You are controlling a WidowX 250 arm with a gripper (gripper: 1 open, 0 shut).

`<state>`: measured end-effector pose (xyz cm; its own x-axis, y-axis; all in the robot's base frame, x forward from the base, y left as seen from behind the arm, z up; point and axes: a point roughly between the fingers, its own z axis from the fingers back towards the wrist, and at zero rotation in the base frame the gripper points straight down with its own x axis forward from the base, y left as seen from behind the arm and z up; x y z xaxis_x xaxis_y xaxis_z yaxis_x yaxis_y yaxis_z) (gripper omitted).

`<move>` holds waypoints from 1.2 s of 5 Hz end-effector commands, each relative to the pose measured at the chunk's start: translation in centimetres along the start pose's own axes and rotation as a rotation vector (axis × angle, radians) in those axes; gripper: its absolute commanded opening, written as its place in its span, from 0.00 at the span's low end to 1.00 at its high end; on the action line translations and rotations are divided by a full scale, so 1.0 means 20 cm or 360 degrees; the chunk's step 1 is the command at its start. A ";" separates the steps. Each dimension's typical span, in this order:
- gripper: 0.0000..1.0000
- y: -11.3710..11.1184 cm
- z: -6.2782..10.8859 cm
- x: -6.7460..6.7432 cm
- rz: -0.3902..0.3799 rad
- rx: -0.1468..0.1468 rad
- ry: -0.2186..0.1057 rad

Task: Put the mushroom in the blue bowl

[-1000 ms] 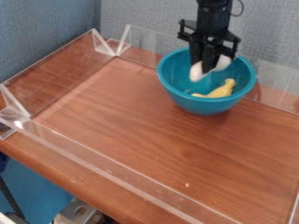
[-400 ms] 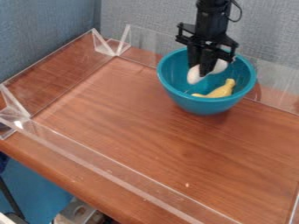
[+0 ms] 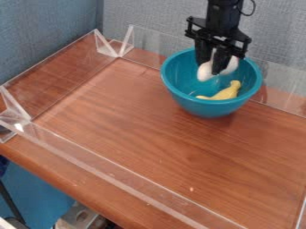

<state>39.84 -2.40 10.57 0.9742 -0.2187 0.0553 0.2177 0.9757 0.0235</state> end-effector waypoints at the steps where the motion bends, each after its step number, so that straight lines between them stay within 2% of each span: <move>1: 1.00 0.02 0.16 0.03 0.0022 0.0038 -0.0136; 4: 1.00 0.09 0.38 -0.01 0.0097 0.0112 -0.0227; 6: 1.00 0.12 0.52 -0.07 0.0172 0.0136 -0.0259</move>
<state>38.76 -0.41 17.16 0.9836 -0.1303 0.1251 0.1210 0.9895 0.0794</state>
